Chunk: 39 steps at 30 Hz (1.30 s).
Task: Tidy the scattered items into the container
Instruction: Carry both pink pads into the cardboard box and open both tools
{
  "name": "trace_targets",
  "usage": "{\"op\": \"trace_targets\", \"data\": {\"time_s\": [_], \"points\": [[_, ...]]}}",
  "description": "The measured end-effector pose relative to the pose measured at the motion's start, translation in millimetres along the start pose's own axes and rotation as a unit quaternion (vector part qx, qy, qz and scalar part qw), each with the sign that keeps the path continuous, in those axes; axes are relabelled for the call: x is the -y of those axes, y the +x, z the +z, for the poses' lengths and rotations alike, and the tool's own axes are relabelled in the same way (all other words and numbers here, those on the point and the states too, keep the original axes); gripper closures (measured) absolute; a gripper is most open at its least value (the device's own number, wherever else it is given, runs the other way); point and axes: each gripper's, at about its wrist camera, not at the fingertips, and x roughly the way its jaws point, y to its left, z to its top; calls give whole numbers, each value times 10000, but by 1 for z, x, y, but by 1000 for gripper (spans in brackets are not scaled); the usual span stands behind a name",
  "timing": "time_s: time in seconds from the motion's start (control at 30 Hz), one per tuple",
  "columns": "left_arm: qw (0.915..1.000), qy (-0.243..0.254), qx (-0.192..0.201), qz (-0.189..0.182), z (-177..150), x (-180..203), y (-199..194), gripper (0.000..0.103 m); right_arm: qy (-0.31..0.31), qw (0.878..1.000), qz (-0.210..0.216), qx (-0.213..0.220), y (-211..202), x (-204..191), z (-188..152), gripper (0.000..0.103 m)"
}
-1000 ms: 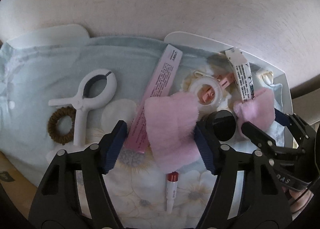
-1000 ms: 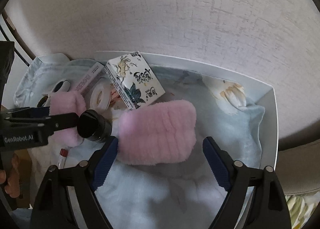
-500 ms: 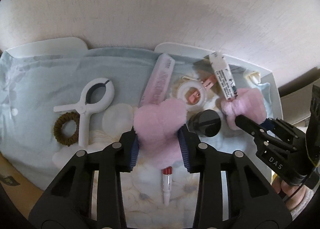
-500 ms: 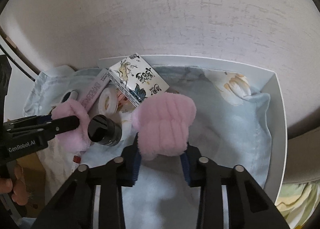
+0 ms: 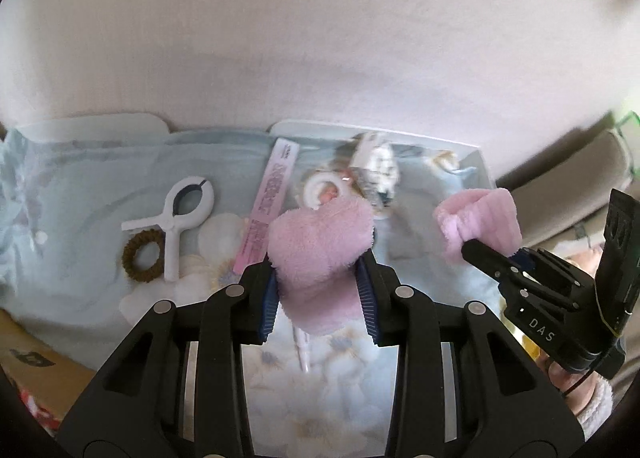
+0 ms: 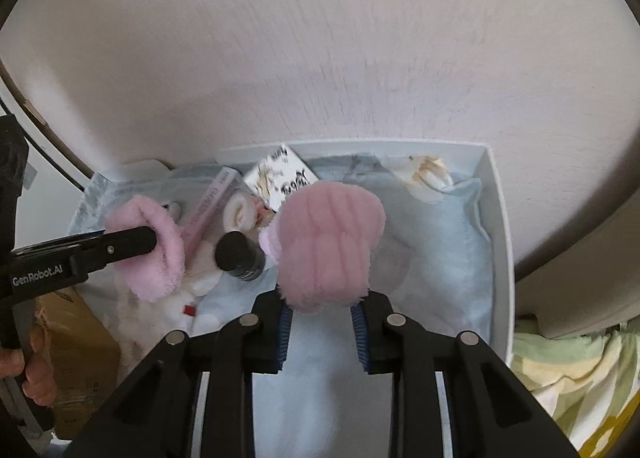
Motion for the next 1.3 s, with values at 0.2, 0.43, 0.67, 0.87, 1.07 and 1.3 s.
{"op": "trace_targets", "data": {"time_s": [0.2,0.43,0.67,0.87,1.07,1.3], "points": [[9989,269,172,-343,-13,2,-58,72,-76,9995,-85,304,-44,-23,-4,78],[9947,666,568,-540,-55,-23,-163,72,-340,9972,-101,654,-108,-76,-22,78],[9969,115,740,-246,-85,-109,-236,72,-1100,9898,163,887,-147,-164,-34,78],[9953,-765,594,54,-129,-182,-245,72,-1511,9833,763,675,-134,-225,-41,78],[9913,-1186,427,390,-156,-231,-231,71,-2030,9731,1075,182,-96,-281,-53,78],[9851,-1503,437,717,-165,-274,-216,71,-2370,9597,1390,-590,-55,-327,-79,78]]}}
